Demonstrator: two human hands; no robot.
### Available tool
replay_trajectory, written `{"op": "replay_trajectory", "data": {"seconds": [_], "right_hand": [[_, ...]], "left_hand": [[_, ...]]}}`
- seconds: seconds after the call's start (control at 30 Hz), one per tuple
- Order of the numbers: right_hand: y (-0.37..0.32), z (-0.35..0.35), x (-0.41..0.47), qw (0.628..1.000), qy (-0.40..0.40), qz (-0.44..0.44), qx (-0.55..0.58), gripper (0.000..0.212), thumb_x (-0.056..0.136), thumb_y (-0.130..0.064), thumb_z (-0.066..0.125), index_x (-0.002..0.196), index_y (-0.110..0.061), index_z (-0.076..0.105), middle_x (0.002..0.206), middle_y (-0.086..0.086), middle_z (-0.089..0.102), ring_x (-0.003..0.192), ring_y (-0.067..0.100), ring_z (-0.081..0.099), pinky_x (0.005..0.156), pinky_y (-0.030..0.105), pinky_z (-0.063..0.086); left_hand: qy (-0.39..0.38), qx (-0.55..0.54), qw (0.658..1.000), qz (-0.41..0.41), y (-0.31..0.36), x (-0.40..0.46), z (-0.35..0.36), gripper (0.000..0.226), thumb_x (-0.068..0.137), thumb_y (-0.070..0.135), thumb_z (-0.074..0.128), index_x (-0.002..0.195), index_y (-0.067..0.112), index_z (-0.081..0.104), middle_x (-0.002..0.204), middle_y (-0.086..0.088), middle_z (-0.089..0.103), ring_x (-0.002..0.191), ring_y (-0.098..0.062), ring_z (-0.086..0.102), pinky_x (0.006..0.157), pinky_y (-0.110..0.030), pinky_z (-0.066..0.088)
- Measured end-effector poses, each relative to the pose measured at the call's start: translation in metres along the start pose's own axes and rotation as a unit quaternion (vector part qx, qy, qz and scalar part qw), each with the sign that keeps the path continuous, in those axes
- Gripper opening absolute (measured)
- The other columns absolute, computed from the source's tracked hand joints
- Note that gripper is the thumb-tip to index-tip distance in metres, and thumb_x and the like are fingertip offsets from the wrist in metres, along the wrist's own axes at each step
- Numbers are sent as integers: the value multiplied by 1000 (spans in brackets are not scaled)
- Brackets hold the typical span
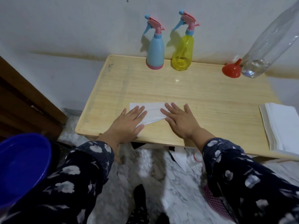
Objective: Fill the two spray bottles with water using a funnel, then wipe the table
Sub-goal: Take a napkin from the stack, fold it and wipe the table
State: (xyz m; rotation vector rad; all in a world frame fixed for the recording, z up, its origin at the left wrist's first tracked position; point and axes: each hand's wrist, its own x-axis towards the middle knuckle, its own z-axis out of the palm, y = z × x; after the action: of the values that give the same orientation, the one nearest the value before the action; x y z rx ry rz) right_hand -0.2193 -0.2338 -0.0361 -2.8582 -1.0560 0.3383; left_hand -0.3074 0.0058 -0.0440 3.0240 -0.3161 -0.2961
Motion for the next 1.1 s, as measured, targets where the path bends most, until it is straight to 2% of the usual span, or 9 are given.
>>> {"op": "replay_trajectory", "data": {"seconds": [0.13, 0.23, 0.4, 0.47, 0.57, 0.63, 0.87, 1.0, 1.1], "right_hand": [[-7, 5, -20, 1000, 7, -11, 6, 53, 103, -41, 8, 153, -27, 17, 160, -12, 12, 150, 12, 6, 119, 47, -3], [-9, 12, -39, 999, 24, -34, -3, 71, 91, -47, -6, 152, -24, 23, 159, -9, 18, 149, 14, 13, 118, 48, 3], [-12, 16, -56, 997, 51, -39, 30, 72, 91, -51, 2, 145, -24, 40, 156, -3, 31, 146, 20, 26, 117, 46, 11], [-11, 11, -52, 996, 69, -30, 43, 67, 91, -54, 8, 141, -31, 45, 156, 4, 32, 144, 26, 27, 116, 49, 12], [-10, 2, -40, 999, 25, -25, 21, 68, 86, -62, 1, 146, -46, 28, 163, 4, -1, 150, 24, -2, 117, 54, -2], [-7, 3, -34, 999, -23, -32, -6, 74, 79, -64, -9, 149, -47, 13, 162, 1, -11, 150, 21, -10, 116, 57, -6], [-12, 20, -47, 1000, 7, -29, -2, 80, 86, -57, -15, 154, -24, 9, 162, -7, 6, 150, 15, 0, 119, 49, 0], [-15, 25, -65, 999, 23, -38, 8, 78, 85, -49, -13, 154, -21, 12, 162, -6, 8, 150, 14, 2, 119, 46, -2], [-15, 25, -82, 998, 28, -52, 6, 76, 90, -52, -12, 153, -21, 18, 161, -6, 13, 150, 13, 6, 119, 43, -4]], "left_hand": [[7, -10, 1000, -25, 17, -15, 4, 84, 80, 52, -16, 156, 23, 2, 162, 10, -9, 149, -9, -8, 121, -41, -2], [12, -11, 999, -28, 28, -27, 6, 84, 79, 49, -18, 156, 21, 3, 163, 9, -7, 150, -11, -7, 121, -41, -2], [28, -2, 999, -42, 33, -43, 11, 80, 82, 49, -16, 156, 29, 9, 162, 13, 3, 150, -9, 2, 121, -37, 4], [41, -1, 997, -58, 29, -43, 9, 78, 84, 53, -11, 155, 32, 15, 162, 13, 10, 149, -12, 9, 119, -37, 10], [24, -13, 997, -77, 22, -40, 8, 80, 79, 62, -8, 154, 37, 10, 163, 9, 1, 150, -14, 0, 119, -43, 5], [-3, -29, 996, -81, 18, -40, 8, 83, 76, 67, -8, 153, 39, 3, 162, 9, -10, 149, -11, -10, 119, -48, -3], [12, -2, 995, -97, 26, -48, 13, 85, 78, 59, -17, 155, 27, -1, 162, 9, -11, 149, -7, -10, 120, -41, -2], [28, 26, 996, -86, 41, -59, 17, 85, 78, 48, -24, 155, 20, -2, 162, 9, -10, 149, -7, -8, 120, -36, -1], [26, 26, 997, -66, 53, -73, 17, 84, 81, 46, -21, 155, 19, 6, 162, 8, -1, 149, -7, -1, 120, -34, 2]]}}
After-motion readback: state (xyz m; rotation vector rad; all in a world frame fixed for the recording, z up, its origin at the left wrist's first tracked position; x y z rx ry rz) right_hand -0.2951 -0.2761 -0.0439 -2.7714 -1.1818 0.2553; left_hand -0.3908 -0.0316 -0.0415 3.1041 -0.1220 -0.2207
